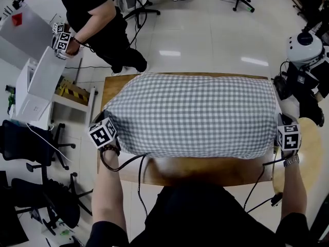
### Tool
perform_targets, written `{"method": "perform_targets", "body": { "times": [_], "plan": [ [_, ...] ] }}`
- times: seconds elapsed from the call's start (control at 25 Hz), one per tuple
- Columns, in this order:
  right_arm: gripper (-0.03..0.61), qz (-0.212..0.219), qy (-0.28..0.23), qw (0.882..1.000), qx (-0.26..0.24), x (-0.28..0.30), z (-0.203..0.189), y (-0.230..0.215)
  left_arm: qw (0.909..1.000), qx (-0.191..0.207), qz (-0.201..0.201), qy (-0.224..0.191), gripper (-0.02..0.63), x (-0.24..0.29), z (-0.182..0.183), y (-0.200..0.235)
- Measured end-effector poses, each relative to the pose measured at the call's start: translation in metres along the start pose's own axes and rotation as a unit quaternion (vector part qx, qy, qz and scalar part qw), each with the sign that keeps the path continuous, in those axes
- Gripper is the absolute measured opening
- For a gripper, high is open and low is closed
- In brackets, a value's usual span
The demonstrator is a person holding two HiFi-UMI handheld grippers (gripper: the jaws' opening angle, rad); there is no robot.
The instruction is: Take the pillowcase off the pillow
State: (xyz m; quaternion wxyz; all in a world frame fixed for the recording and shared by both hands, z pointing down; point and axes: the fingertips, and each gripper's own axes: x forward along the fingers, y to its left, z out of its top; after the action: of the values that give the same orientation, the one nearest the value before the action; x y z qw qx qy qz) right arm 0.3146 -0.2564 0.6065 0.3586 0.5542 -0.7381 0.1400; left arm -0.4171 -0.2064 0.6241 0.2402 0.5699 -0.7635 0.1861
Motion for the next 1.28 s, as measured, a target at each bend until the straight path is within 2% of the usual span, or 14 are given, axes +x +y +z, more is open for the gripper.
{"method": "perform_targets", "body": {
  "times": [0.32,0.6,1.28],
  "plan": [
    [0.009,-0.025,0.008,1.0,0.009,-0.021,-0.005,0.001,0.9998,-0.019,0.003,-0.006,0.006,-0.009,-0.003,0.037],
    [0.009,-0.051,0.023,0.998,0.014,-0.033,-0.004,-0.02,0.9996,-0.028,0.006,-0.003,0.006,-0.011,0.009,0.059],
    [0.009,-0.08,0.056,0.994,0.049,-0.026,-0.03,-0.056,0.9995,-0.026,0.016,0.0,0.006,-0.005,0.01,0.068]
  ]
}}
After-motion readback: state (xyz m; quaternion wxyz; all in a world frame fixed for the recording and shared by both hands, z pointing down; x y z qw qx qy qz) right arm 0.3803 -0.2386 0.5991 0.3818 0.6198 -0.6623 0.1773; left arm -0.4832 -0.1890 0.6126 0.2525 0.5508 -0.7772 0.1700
